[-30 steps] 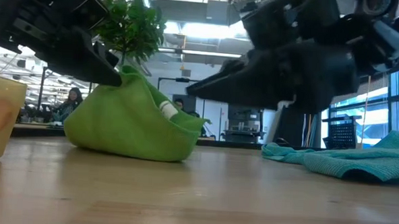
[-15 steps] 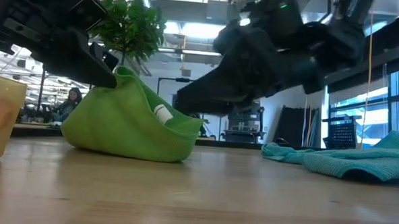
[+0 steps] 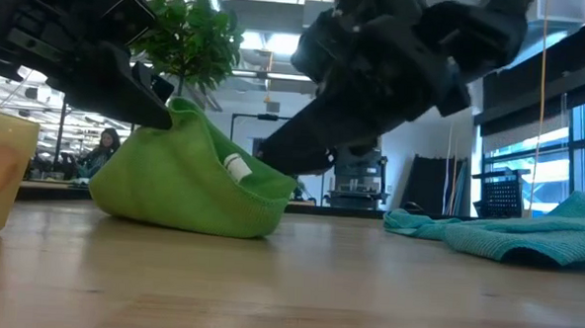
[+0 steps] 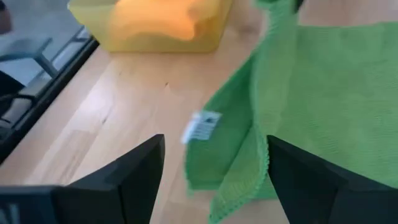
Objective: Fold microfiber towels
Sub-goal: Fold the green microfiber cloth
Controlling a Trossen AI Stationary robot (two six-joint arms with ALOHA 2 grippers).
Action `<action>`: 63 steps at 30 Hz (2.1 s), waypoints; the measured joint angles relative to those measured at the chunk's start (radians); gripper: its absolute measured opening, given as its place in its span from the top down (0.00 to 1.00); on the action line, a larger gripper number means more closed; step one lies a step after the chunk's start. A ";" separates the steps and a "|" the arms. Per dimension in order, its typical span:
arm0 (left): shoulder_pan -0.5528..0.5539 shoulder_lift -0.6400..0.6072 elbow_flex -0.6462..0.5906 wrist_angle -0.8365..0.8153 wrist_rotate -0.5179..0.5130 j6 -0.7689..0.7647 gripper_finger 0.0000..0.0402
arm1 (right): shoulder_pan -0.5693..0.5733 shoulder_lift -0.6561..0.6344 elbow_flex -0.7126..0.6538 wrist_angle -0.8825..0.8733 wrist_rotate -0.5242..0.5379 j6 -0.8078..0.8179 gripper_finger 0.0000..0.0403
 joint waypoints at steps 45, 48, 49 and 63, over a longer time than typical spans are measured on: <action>0.002 0.000 0.000 -0.040 -0.057 -0.052 1.00 | 0.161 0.125 0.102 -0.115 0.473 -0.127 0.64; -0.001 0.000 0.000 -0.061 -0.008 -0.060 1.00 | 0.161 0.111 0.102 -0.113 0.472 -0.130 0.70; -0.004 0.000 0.000 -0.064 0.005 -0.066 1.00 | 0.161 0.105 0.102 -0.113 0.470 -0.130 0.71; -0.046 -0.070 0.000 -0.132 0.052 -0.059 1.00 | 0.157 0.065 0.102 -0.135 0.459 -0.157 0.97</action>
